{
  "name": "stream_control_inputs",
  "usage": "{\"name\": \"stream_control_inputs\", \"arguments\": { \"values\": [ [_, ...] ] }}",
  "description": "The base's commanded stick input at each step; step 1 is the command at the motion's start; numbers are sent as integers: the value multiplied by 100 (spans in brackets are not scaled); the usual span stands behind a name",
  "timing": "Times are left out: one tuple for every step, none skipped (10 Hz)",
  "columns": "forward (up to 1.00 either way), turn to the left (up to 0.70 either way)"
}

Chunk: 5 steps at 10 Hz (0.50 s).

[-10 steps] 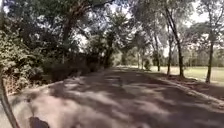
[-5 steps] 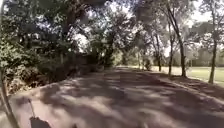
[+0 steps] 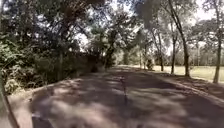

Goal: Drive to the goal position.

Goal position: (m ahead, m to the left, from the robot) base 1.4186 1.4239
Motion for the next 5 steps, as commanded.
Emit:
{"name": "stream_control_inputs", "arguments": {
  "values": [
    [70,0],
    [70,0],
    [70,0],
    [70,0],
    [70,0]
  ]
}}
